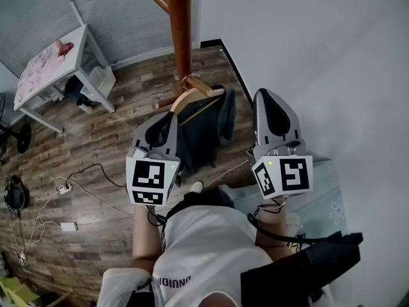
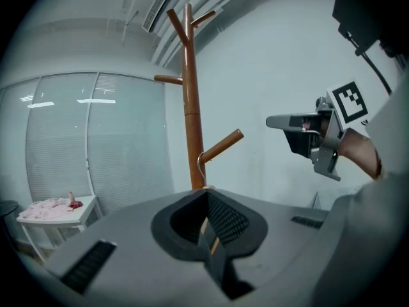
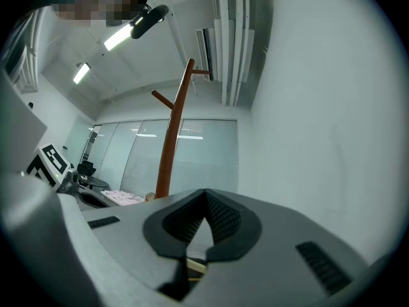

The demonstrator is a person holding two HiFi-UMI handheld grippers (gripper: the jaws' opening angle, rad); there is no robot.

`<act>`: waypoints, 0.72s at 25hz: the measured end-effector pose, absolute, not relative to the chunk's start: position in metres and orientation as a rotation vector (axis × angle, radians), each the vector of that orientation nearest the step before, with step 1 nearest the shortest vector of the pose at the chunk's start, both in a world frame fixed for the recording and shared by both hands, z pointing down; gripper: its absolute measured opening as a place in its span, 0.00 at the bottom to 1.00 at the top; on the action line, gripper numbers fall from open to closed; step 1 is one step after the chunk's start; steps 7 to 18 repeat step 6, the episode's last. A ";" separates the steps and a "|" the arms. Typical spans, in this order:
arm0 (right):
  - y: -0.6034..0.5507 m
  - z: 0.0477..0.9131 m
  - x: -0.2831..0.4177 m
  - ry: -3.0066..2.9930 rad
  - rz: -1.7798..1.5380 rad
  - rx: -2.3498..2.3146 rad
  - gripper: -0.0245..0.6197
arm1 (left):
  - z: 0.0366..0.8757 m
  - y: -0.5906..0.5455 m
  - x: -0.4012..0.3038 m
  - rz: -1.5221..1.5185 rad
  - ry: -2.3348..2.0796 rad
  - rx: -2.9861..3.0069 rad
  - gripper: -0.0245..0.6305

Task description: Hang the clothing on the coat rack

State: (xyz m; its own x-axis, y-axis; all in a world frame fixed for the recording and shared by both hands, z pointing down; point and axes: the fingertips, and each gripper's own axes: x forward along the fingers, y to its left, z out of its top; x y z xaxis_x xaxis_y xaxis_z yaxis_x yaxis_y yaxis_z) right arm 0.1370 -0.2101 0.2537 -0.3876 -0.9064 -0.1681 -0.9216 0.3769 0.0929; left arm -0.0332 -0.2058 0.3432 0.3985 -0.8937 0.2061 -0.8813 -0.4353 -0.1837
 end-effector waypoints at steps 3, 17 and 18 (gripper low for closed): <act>-0.211 0.254 0.137 2.531 0.255 -1.685 0.07 | 0.343 -0.206 -0.033 -0.425 1.643 -2.590 0.06; -0.212 0.255 0.137 2.527 0.251 -1.682 0.07 | 0.342 -0.207 -0.036 -0.431 1.647 -2.585 0.06; -0.212 0.255 0.137 2.527 0.251 -1.682 0.07 | 0.342 -0.207 -0.036 -0.431 1.647 -2.585 0.06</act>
